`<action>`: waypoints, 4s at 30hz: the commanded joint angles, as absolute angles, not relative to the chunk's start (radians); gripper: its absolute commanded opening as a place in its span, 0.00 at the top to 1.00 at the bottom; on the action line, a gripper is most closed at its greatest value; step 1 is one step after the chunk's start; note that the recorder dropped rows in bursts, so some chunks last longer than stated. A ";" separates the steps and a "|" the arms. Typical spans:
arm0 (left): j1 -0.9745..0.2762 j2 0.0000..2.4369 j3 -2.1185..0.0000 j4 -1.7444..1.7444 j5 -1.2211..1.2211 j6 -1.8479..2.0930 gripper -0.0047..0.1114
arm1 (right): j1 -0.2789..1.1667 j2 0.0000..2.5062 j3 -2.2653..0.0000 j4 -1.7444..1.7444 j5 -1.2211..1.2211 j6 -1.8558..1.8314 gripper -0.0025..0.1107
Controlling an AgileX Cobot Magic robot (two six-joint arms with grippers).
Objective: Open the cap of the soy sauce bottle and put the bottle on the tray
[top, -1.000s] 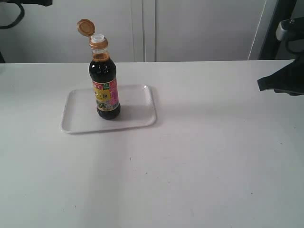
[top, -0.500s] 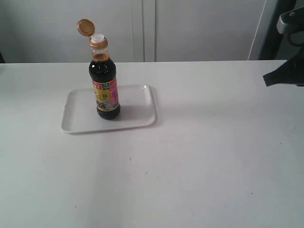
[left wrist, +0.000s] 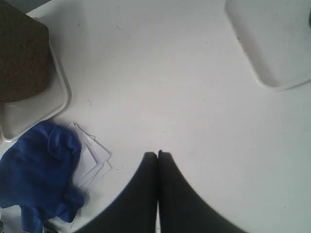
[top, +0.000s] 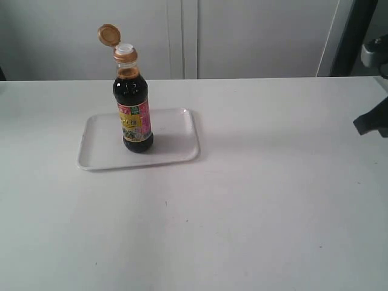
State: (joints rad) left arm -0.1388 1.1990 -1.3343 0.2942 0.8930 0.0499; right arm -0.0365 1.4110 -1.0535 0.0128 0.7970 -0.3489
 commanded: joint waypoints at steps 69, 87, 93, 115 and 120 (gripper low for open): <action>-0.141 0.000 -0.499 0.008 0.419 -0.030 0.96 | -0.058 0.397 -0.408 0.149 0.263 -0.237 0.98; -0.141 0.000 -0.490 0.000 0.406 -0.022 0.96 | -0.058 0.397 -0.408 0.149 0.267 -0.237 0.98; -0.141 0.000 -0.409 -0.013 0.277 -0.019 0.96 | -0.058 0.397 -0.408 0.149 0.267 -0.237 0.98; -0.141 0.000 -0.090 -0.051 0.045 0.000 0.96 | -0.058 0.397 -0.408 0.149 0.267 -0.237 0.98; -0.141 0.000 -0.052 -0.063 0.045 0.000 0.96 | -0.058 0.397 -0.408 0.149 0.267 -0.237 0.98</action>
